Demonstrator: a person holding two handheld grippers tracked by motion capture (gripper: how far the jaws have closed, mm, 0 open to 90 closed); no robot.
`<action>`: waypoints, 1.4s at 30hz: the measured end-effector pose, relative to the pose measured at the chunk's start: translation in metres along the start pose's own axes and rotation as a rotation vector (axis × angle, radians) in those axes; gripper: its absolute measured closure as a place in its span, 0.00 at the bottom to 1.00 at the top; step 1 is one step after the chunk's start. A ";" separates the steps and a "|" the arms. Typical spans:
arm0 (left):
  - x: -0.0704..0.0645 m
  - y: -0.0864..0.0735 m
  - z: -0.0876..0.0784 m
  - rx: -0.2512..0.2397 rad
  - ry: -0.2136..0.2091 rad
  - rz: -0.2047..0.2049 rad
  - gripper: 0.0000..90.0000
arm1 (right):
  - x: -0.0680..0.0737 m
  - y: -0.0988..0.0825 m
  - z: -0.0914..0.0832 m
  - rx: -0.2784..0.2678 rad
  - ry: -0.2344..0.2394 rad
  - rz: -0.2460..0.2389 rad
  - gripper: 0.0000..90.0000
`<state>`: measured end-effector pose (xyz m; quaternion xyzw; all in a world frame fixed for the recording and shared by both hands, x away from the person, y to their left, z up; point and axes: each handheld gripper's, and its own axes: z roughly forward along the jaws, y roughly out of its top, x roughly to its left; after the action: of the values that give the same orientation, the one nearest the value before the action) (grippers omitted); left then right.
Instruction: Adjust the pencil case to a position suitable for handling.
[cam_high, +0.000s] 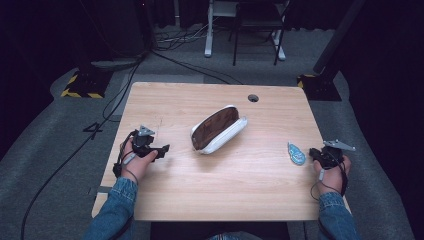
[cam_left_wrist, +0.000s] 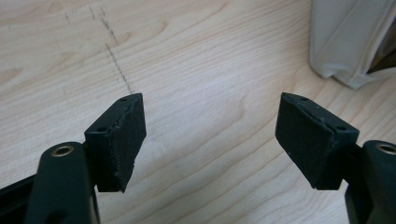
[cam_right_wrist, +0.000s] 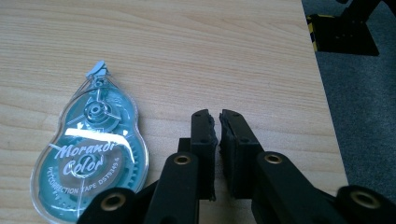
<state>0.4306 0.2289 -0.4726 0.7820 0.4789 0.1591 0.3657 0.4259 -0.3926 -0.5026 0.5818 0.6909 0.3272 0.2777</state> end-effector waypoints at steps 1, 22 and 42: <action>-0.001 0.002 -0.001 -0.003 -0.003 0.008 0.28 | 0.000 0.000 0.000 0.000 0.001 -0.001 0.93; -0.022 0.035 -0.005 -0.077 -0.070 0.039 0.29 | 0.000 0.000 0.000 0.003 0.001 -0.005 0.93; -0.062 0.059 0.025 -0.116 -0.154 0.084 0.28 | 0.001 0.000 0.000 0.003 0.000 -0.006 0.93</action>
<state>0.4525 0.1485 -0.4411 0.7887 0.4064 0.1412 0.4392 0.4254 -0.3920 -0.5025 0.5801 0.6931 0.3253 0.2780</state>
